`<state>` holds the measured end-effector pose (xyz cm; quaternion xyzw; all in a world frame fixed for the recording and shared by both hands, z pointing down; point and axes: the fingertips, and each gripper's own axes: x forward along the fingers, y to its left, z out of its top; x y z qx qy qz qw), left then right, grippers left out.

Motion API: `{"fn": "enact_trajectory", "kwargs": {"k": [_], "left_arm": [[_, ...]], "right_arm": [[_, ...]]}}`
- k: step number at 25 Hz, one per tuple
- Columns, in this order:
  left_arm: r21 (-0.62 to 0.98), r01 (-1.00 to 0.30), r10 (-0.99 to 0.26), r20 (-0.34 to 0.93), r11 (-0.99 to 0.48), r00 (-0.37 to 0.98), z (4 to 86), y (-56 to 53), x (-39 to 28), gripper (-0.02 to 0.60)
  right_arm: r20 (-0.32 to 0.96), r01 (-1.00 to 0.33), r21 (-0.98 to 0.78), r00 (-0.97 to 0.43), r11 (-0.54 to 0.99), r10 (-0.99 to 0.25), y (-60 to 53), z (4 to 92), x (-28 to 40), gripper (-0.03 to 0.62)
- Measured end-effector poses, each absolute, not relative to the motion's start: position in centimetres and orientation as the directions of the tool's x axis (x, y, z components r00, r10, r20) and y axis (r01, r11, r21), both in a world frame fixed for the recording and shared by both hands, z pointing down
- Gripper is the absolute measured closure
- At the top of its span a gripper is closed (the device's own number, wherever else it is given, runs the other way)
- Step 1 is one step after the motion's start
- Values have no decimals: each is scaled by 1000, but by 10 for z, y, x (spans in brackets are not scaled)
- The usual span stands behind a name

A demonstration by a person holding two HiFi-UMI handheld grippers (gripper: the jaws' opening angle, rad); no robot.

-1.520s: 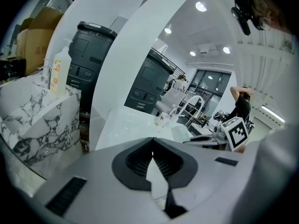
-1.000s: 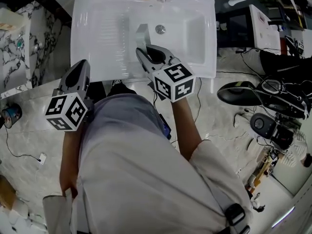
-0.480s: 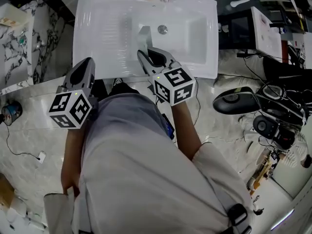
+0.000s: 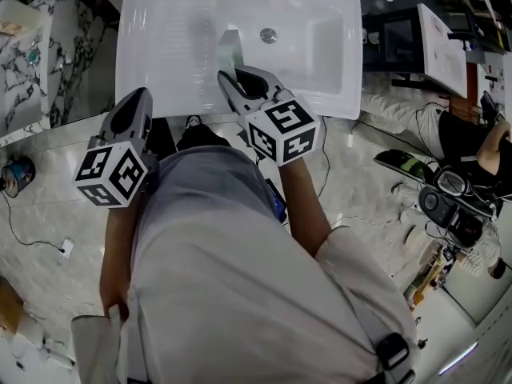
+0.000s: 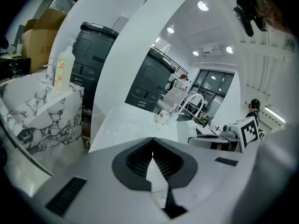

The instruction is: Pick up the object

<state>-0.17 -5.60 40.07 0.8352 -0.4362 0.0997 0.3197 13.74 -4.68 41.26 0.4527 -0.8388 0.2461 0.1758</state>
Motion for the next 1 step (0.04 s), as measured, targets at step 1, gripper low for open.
{"fn": "enact_trajectory", "kwargs": {"k": [1], "left_arm": [[447,-791,-663,446,-417,601,401,-55,-1,575]], "right_arm": [[516,-845,-254,-530,470,-673,-47,413,137,539]]}}
